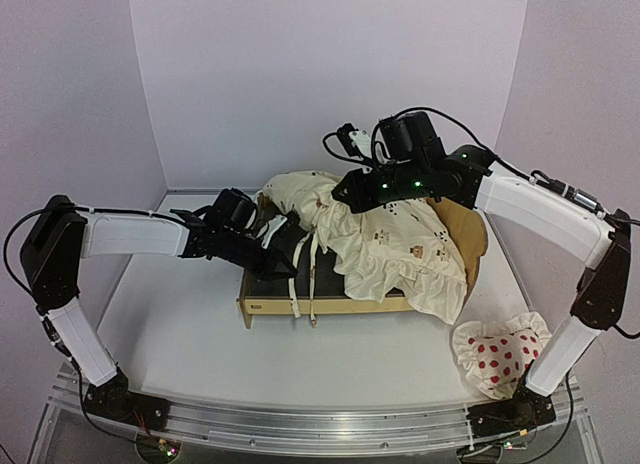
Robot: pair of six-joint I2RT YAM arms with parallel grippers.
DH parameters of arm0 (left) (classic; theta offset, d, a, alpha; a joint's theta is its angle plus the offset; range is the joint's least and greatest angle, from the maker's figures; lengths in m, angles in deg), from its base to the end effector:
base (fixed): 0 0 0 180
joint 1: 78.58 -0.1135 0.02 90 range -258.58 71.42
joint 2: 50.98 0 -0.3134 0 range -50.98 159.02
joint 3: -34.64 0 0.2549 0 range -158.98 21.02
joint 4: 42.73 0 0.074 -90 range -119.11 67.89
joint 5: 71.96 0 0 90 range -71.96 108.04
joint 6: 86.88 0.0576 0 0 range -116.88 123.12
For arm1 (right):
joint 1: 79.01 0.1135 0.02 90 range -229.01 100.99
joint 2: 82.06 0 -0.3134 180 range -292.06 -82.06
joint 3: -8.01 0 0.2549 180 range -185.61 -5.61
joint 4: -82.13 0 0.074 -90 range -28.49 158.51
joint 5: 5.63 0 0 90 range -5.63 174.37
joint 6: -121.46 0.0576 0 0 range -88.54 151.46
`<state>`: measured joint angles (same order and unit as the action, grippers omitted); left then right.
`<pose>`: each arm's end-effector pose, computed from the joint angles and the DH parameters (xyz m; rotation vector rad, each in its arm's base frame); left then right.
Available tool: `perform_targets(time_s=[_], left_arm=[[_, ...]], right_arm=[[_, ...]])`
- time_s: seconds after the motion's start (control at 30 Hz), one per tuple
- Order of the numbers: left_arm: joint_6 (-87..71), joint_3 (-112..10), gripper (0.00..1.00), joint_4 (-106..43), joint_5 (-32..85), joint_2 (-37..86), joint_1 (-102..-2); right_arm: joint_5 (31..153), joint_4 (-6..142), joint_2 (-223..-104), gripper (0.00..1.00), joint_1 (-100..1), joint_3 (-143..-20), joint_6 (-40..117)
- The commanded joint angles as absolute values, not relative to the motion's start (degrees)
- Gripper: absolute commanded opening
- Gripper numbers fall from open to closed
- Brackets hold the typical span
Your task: Set up the pet bed
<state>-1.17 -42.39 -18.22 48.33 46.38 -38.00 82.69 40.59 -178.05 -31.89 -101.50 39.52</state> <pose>0.2750 -0.2738 0.2485 1.0150 2.2203 -0.9919 0.2848 0.3042 0.4230 -0.6872 1.9928 0.5590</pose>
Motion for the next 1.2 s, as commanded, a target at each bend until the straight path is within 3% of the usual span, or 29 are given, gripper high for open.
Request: perform_targets(time_s=[0.0, 0.2, 1.17], left_arm=[[1.1, -42.7, 0.00, -24.3, 37.2, 39.7, -36.3], [2.1, -43.1, 0.00, -25.6, 32.2, 36.7, -35.9], [-1.2, -36.2, 0.00, -23.3, 29.9, 34.9, -31.9]], right_arm=[[82.7, 42.4, -175.3, 0.00, -32.2, -103.8, 39.9], [82.9, 42.4, -175.3, 0.00, -32.2, -103.8, 40.0], [83.9, 42.6, -175.1, 0.00, -32.2, -100.8, 41.9]])
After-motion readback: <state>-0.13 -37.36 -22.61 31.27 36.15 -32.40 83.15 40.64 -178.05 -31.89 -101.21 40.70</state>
